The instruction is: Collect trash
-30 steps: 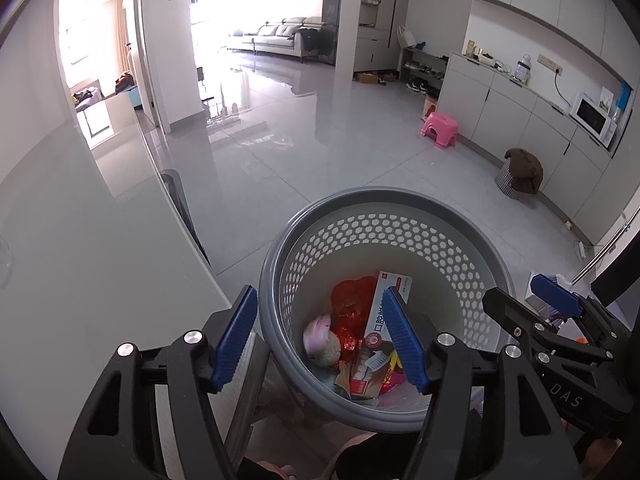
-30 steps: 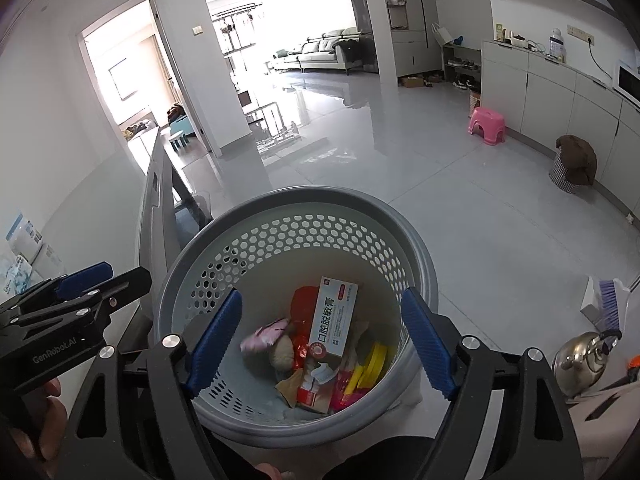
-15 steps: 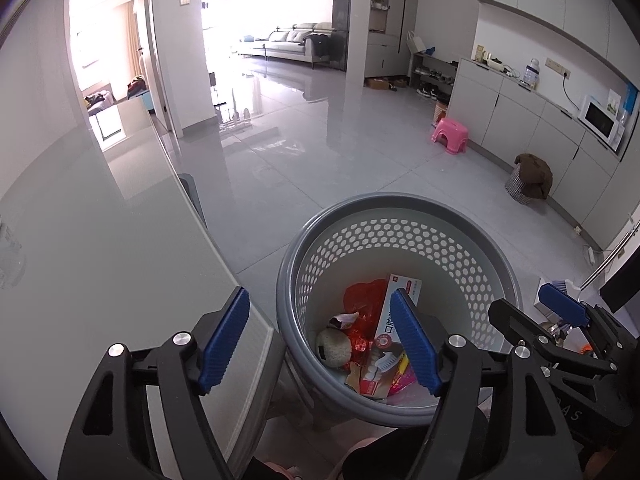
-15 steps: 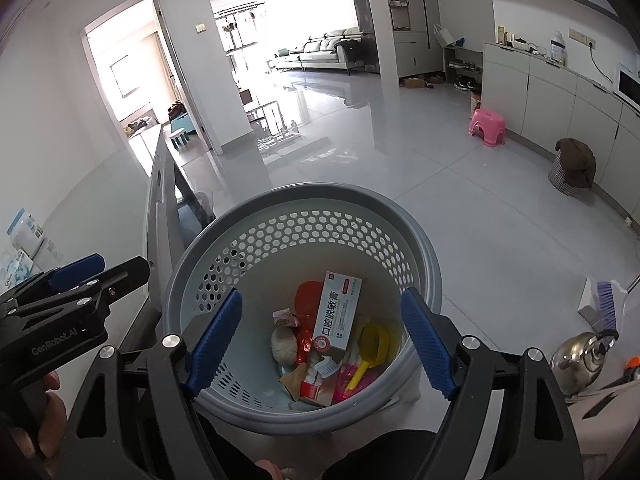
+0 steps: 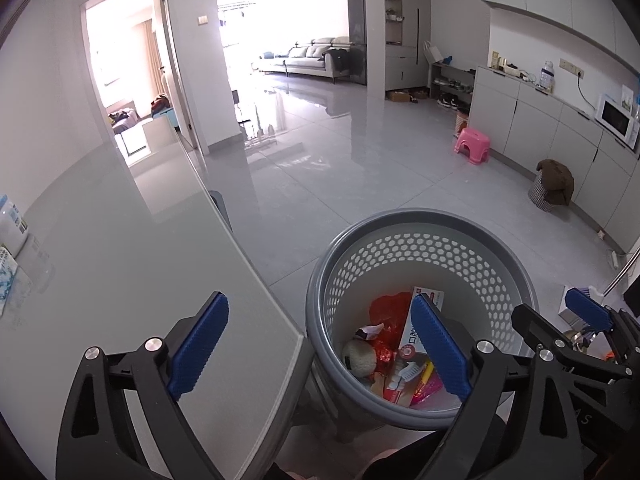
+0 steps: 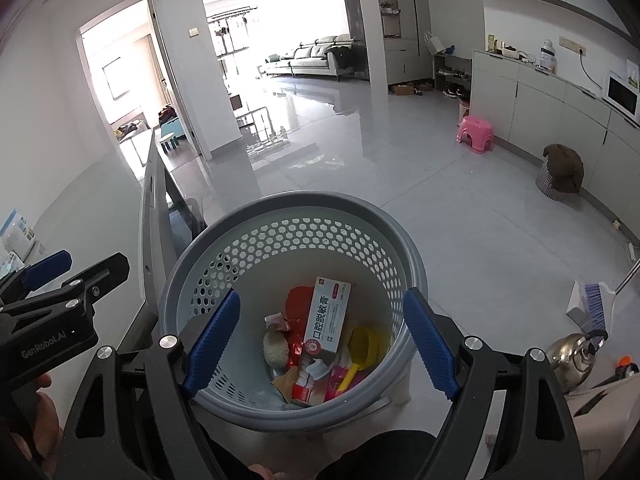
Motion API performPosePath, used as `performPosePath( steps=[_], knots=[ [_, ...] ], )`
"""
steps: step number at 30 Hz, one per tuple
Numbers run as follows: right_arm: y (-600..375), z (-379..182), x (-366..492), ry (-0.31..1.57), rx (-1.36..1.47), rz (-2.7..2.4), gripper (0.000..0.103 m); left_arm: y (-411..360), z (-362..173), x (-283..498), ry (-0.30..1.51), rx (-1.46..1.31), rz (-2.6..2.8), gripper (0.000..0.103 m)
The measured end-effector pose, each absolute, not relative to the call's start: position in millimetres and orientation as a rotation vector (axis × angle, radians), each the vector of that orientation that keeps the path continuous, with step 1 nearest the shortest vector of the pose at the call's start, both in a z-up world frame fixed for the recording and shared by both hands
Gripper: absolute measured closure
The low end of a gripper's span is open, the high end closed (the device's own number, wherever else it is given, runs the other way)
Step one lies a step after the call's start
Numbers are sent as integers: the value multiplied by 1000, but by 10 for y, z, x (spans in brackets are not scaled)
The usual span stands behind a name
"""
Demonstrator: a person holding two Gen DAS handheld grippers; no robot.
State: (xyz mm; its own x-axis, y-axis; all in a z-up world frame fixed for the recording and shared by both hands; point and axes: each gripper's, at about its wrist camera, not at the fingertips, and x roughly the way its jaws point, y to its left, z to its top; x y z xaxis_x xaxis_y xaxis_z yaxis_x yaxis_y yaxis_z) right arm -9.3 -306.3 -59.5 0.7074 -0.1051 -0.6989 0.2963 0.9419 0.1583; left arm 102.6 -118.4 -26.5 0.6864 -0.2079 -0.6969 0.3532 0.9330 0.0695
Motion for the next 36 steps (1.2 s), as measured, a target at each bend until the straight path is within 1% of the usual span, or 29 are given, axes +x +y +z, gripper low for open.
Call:
performPosePath(
  steps=[2,5,36],
  knots=[
    [-3053,-588,-99,751,268,-225,22,-1173,-253,1011,745,211,-305,8],
    [-3034,-574,-109,747,264,-228,22,-1149,-236,999,742,208,-295,6],
    [-2966,-504,-193,739,251,-262,22,-1142,-254,1022,776,176,-276,6]
  ],
)
